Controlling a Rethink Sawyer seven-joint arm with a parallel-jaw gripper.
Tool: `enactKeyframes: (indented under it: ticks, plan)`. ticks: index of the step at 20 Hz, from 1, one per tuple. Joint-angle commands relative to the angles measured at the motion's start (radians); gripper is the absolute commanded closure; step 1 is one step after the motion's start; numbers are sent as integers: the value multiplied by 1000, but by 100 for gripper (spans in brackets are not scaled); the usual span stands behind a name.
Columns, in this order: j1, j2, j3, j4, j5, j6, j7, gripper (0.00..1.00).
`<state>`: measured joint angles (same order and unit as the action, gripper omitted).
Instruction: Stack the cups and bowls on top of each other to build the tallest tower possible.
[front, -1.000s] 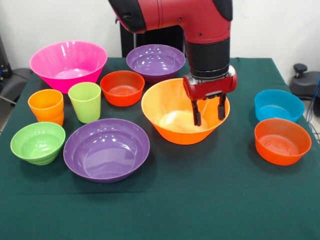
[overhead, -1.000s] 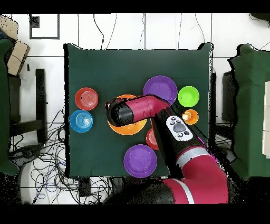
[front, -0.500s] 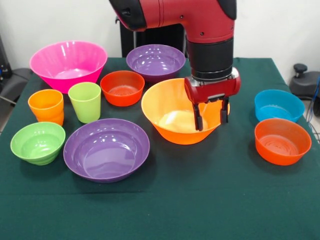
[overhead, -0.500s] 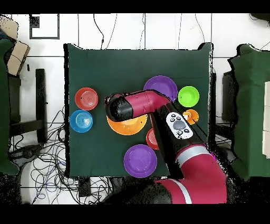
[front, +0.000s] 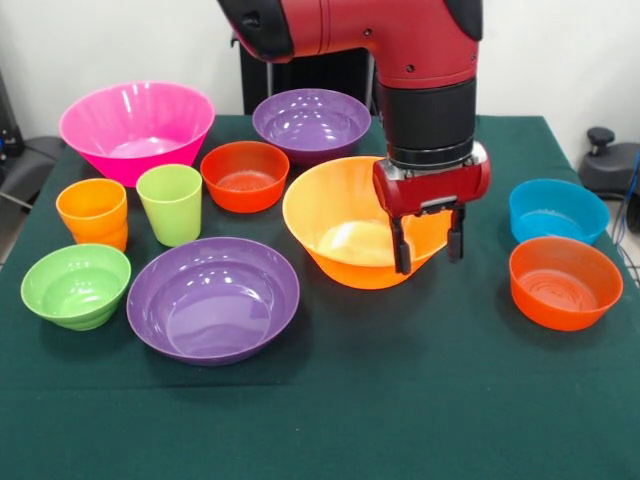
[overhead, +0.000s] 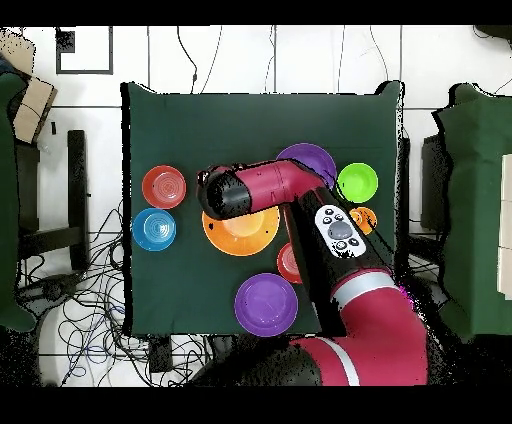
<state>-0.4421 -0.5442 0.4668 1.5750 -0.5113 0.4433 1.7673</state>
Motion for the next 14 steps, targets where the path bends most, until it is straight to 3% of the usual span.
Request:
enactKeyframes:
  ticks: [1,7,14]
  plan:
    - [-22,21,31,-131,13,209,-131,0]
    - [-21,26,-17,-201,-63,189,-133,0]
    - [-13,17,-70,-152,-115,112,-75,0]
